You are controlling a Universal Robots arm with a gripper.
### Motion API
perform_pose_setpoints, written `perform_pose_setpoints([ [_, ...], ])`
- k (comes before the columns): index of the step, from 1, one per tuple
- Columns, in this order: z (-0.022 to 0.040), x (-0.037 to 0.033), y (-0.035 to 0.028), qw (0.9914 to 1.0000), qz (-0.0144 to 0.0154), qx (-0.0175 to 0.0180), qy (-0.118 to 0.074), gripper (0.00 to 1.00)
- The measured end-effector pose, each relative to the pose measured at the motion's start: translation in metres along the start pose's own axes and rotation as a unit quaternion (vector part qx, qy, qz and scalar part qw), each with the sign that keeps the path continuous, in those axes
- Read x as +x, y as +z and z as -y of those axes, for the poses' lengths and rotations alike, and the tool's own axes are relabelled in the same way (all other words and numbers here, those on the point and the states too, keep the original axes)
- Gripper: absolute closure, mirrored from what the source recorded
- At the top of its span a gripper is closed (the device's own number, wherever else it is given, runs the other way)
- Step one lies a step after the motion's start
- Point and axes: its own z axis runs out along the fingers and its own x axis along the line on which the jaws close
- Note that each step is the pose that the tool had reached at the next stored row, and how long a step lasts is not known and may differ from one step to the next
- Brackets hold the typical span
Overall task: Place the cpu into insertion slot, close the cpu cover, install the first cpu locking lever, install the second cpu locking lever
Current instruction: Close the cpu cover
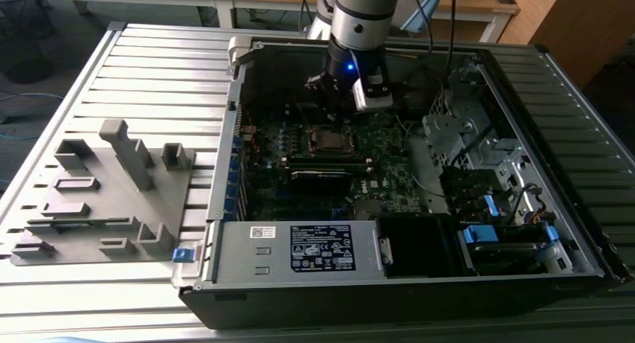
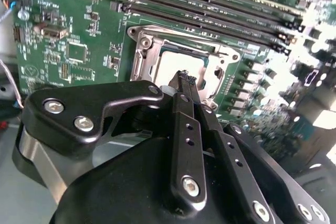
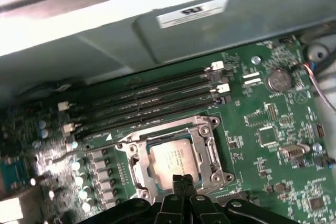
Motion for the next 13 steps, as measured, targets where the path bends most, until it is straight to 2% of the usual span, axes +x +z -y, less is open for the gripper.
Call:
perform_pose_setpoints([
  [3,0.0,0.0,0.0002,0.99963,0.0002,0.0006,-0.027,0.89],
  [5,0.0,0.0,0.0003,0.99899,0.0004,0.0009,-0.045,0.89],
  [10,0.0,0.0,0.0007,0.99626,0.0014,0.0016,-0.086,0.89],
  [12,0.0001,0.0003,0.0008,0.99592,0.0038,0.0012,-0.09,0.89],
  [13,0.0001,0.0003,0.001,0.99576,0.0073,0.0006,-0.092,0.89],
])
